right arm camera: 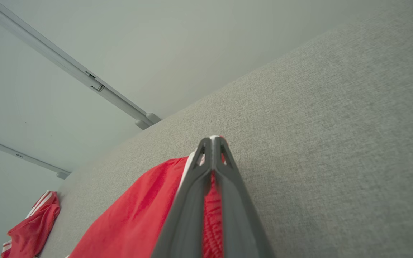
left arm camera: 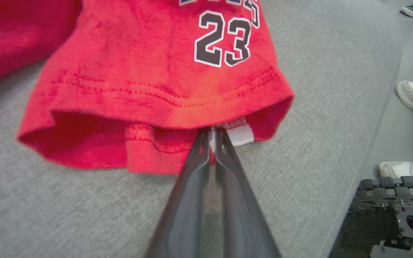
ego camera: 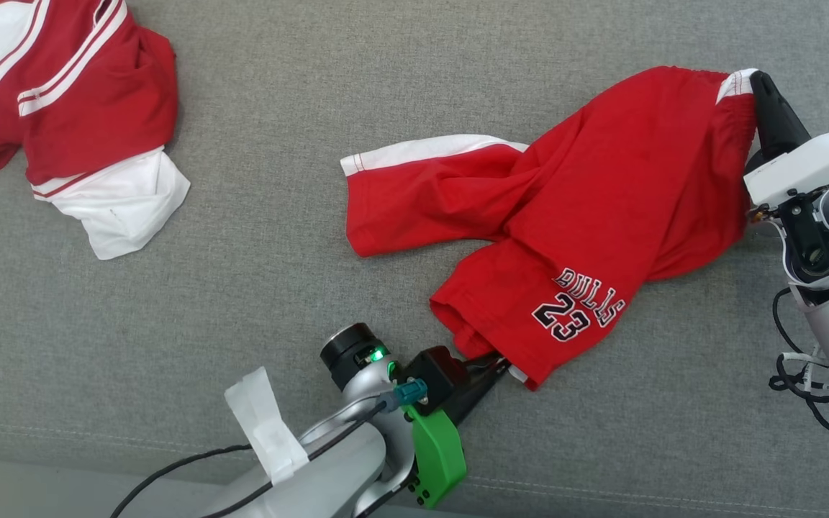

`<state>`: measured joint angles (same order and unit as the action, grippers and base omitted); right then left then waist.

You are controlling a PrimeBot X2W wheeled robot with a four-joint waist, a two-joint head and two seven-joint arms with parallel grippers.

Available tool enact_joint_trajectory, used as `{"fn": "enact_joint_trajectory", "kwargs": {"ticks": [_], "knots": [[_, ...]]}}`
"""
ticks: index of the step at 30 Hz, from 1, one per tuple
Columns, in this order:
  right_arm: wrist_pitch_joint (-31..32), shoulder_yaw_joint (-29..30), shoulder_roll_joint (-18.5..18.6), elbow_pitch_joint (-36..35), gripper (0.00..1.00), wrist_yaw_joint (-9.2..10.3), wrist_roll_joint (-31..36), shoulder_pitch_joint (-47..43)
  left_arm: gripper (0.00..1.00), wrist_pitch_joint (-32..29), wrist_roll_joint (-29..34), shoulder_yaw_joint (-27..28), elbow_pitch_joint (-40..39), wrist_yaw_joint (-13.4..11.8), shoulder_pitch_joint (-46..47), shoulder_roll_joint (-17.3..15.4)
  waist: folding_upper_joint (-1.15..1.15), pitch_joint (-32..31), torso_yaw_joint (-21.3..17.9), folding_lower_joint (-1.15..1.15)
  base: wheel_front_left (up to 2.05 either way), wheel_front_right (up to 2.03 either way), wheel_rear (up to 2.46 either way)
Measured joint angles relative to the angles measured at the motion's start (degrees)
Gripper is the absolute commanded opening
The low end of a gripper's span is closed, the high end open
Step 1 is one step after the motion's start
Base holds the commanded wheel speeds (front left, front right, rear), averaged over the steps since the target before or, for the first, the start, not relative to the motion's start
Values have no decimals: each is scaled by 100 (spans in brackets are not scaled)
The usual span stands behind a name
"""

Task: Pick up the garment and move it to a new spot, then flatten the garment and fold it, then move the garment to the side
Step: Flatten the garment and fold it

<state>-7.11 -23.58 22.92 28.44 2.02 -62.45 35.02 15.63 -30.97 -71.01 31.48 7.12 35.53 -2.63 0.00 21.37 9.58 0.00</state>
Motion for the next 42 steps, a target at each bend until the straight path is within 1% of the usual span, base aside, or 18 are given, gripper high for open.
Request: {"fn": "enact_joint_trajectory", "kwargs": {"ticks": [3,6,9,11,15,20,22,23,25,27,28,32,35,38,42], "knots": [[-27,40,9,7,0,-21,-1,-1,0,-49,-229,79,-146,0,-43,-5,0,-13,18,0,0,0,0],[-69,99,67,8,0,-68,-14,-3,0,-80,-655,257,-437,1,-216,-1,0,-61,54,0,0,0,0],[-70,111,79,-37,0,-152,-36,-4,0,-91,-1358,481,-829,0,-516,-9,0,-132,88,0,0,0,0],[-68,109,85,-89,0,-218,-55,-4,0,-96,-1995,593,-1234,0,-753,-8,0,-190,109,0,0,0,0],[-38,115,82,-243,0,-353,-159,-3,0,-97,-3003,689,-1923,0,-995,-11,0,-338,137,0,0,0,0],[22,175,87,-342,0,-445,-319,-3,0,-96,-4185,704,-2694,0,-1190,-19,0,-570,167,0,0,0,0],[82,218,104,-346,0,-445,-382,-3,0,-96,-4542,676,-2898,0,-1234,-23,0,-675,179,0,0,0,0],[132,266,153,-339,0,-443,-424,-3,0,-97,-4788,694,-3101,0,-1257,-30,0,-785,194,0,0,0,0],[196,312,236,-310,0,-427,-463,-7,0,-107,-5092,780,-3328,0,-1295,-35,0,-897,211,0,0,0,0],[280,345,313,-280,0,-335,-497,-29,0,-131,-5348,920,-3523,0,-1343,-46,0,-1012,231,0,0,0,0],[368,344,337,-265,0,-322,-542,-55,0,-131,-5492,1017,-3619,0,-1381,-67,0,-1070,242,0,0,0,0],[742,234,296,-334,0,-311,-809,-358,0,-130,-5890,1366,-3918,0,-1562,-298,0,-1311,289,0,0,0,0],[878,261,133,-576,0,-393,-1138,-591,0,-130,-6128,1597,-4131,0,-1697,-508,0,-1495,317,0,0,0,0],[918,415,-2,-918,0,-453,-1471,-627,0,-130,-6154,1831,-4308,0,-1784,-781,0,-1672,327,0,0,0,0],[917,616,-21,-1362,0,-469,-1713,-760,0,-129,-6162,2196,-4412,0,-1866,-1247,0,-1889,299,0,0,0,0]]}}
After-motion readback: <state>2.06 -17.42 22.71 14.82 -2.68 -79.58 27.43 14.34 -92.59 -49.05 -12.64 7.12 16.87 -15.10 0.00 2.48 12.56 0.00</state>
